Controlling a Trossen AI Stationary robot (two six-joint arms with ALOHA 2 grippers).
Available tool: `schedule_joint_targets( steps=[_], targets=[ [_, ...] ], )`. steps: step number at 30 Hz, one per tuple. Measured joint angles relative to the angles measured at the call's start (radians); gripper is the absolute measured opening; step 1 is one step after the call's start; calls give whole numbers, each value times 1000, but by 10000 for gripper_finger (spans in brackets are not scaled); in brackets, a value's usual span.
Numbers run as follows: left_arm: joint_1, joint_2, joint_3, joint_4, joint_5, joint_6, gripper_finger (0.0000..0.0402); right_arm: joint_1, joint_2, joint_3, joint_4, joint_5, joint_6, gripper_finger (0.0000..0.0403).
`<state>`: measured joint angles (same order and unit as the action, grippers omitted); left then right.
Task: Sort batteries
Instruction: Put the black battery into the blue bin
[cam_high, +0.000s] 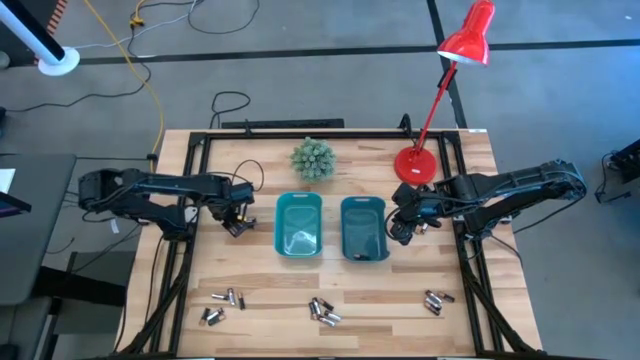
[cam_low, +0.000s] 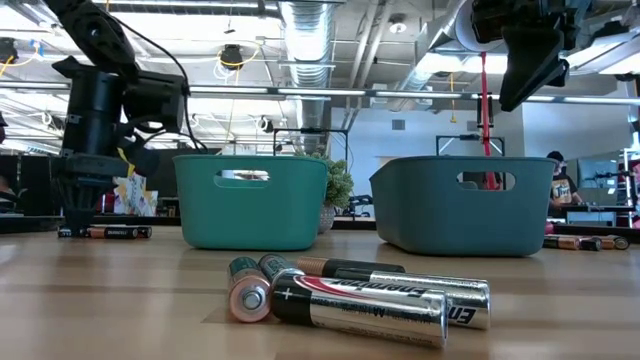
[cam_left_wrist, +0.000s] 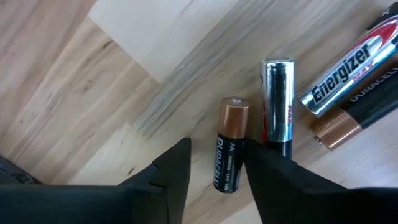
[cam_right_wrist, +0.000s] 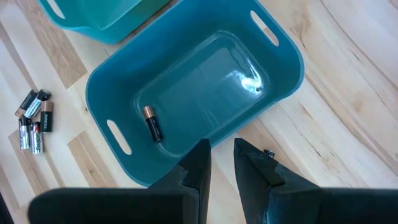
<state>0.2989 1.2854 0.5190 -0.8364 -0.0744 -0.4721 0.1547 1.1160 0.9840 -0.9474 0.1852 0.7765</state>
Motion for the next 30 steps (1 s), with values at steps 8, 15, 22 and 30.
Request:
schedule_joint_targets(
  steps=[8, 15, 22, 30],
  targets=[
    [0, 2, 0, 4, 10, 0, 39, 0, 0, 0, 0, 0, 1, 89],
    [0, 4, 12, -26, 2, -19, 39, 8, 0, 0, -2, 0, 15, 89],
    [2, 7, 81, -121, -17, -9, 39, 55, 0, 0, -27, 0, 63, 89],
    [0, -7, 194, -269, -55, -31, 42, 133, -28, -5, -31, 54, 81, 84]
  ],
)
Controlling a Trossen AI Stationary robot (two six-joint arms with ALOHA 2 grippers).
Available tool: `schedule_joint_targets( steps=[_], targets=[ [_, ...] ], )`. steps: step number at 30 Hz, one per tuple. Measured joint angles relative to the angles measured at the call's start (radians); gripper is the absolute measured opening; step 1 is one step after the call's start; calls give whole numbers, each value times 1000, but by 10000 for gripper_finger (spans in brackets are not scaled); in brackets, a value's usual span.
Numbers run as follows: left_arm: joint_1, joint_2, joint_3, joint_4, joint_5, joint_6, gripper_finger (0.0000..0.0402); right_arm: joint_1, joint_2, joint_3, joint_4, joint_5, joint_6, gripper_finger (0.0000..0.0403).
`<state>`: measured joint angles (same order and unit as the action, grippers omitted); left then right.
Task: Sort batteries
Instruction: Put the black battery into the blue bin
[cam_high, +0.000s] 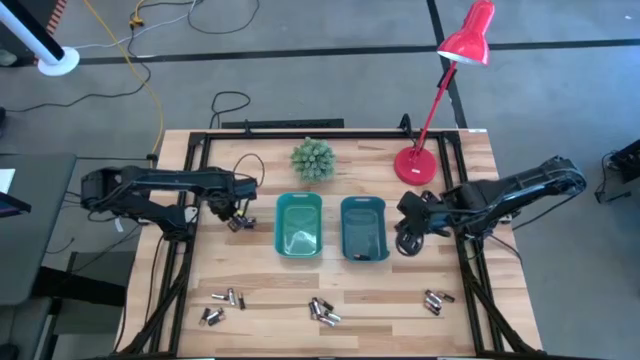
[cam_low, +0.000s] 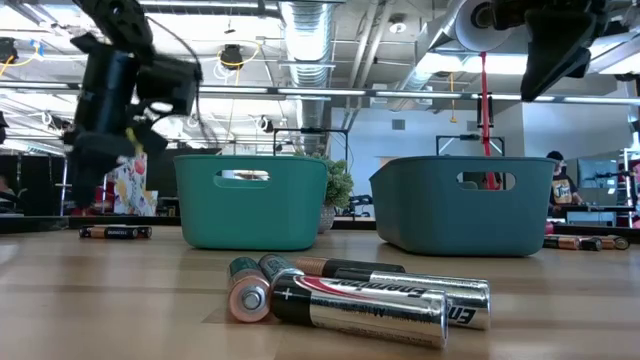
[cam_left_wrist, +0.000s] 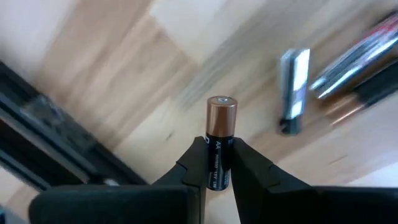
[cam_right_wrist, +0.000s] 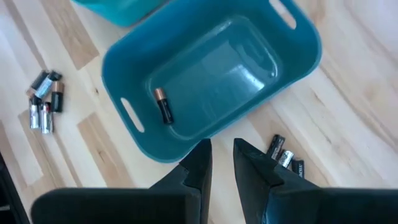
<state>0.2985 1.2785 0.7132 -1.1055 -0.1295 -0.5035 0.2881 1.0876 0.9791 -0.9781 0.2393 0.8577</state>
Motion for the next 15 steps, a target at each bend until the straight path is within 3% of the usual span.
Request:
schedule_joint_targets(
  steps=[9, 15],
  targets=[
    [-10, -84, 205, -41, -24, -135, 44, 62, -239, -239, 107, 39, 119, 83],
    [-84, -30, 389, -31, -65, -191, 41, 100, -367, -381, 198, 19, 164, 83]
  ],
)
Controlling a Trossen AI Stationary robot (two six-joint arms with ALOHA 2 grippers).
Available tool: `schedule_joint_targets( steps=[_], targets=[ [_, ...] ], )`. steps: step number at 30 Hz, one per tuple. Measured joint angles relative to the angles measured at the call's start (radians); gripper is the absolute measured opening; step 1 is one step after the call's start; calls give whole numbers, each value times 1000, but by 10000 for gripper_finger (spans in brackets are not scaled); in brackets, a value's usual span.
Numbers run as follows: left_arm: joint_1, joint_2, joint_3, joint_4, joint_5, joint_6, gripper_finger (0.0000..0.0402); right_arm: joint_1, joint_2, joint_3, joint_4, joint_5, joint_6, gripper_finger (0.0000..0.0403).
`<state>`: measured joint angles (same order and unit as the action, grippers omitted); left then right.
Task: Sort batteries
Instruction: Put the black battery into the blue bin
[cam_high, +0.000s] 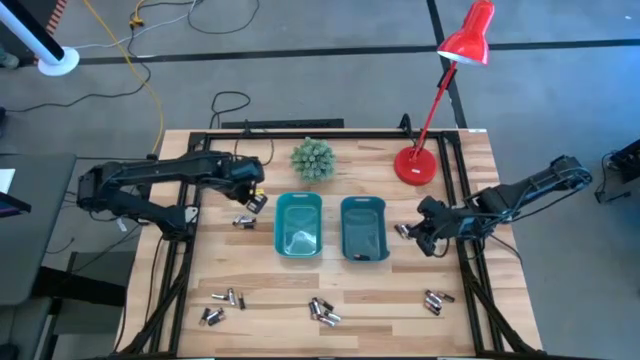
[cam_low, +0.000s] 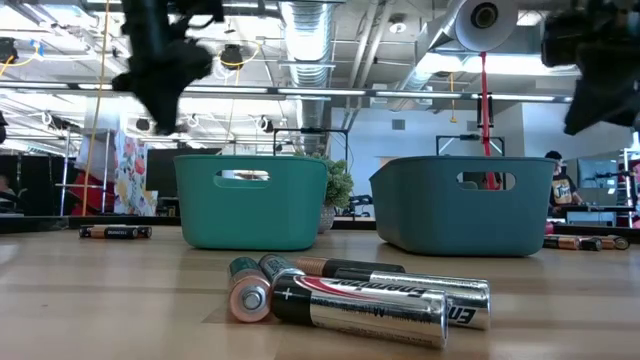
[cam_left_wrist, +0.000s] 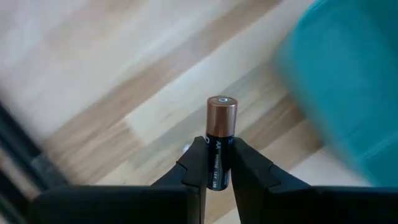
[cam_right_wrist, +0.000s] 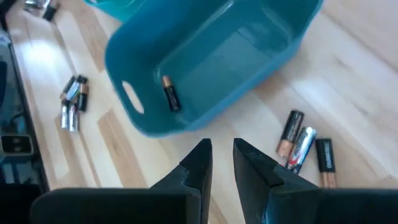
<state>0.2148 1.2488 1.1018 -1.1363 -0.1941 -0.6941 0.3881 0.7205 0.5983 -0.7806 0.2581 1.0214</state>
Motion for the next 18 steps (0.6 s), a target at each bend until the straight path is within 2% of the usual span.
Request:
schedule_joint_targets(
  steps=[4, 8, 18],
  targets=[
    [-55, 110, 144, 15, -25, -14, 41, 22, -56, -47, -1, -3, -5, 83],
    [-112, 272, 312, 56, -37, 1, 41, 32, -99, -65, -8, -21, -41, 83],
    [-193, 701, 831, 107, -15, 140, 42, 30, -155, -64, -4, -25, -158, 83]
  ],
)
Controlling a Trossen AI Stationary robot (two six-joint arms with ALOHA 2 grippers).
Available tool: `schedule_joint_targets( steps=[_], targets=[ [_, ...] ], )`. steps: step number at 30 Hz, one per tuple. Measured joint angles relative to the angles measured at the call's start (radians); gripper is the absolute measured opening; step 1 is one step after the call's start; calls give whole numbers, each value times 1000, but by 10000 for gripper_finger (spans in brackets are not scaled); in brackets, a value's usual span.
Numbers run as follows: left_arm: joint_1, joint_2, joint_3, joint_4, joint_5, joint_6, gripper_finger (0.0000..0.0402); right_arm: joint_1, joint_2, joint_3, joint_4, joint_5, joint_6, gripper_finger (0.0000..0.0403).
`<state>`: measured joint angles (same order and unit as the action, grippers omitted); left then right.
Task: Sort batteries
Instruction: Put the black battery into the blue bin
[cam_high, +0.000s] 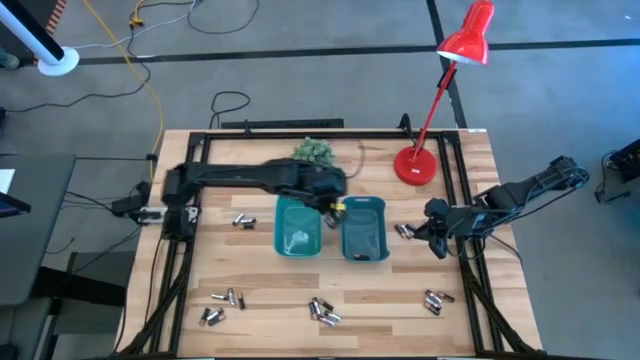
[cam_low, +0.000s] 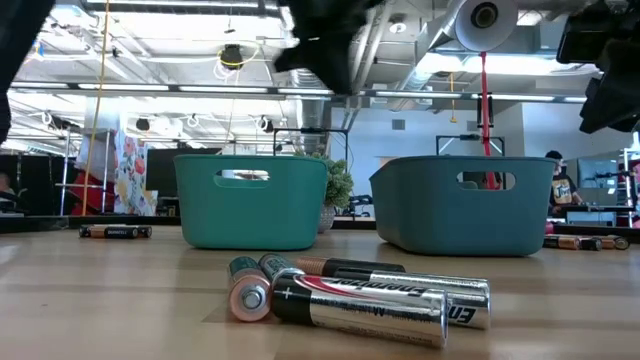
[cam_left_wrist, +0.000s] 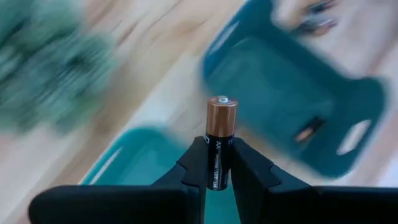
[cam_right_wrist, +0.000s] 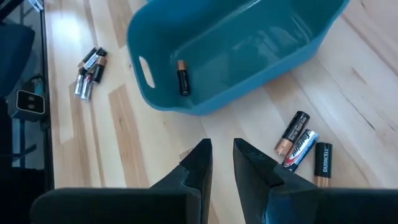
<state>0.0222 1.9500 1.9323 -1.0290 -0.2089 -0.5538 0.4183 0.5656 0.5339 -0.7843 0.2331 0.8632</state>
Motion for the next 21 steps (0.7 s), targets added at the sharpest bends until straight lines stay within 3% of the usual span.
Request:
schedule_joint_targets(
  steps=[10, 15, 21],
  targets=[
    [-28, 329, 349, 11, 74, 65, 43, 0, -4, 0, -17, -3, -8, 83],
    [-28, 444, 410, 11, 127, 72, 43, 0, -4, 0, -23, -3, -8, 83],
    [-28, 495, 417, -5, 165, 57, 44, 0, -4, 1, -23, -3, -24, 83]
  ],
)
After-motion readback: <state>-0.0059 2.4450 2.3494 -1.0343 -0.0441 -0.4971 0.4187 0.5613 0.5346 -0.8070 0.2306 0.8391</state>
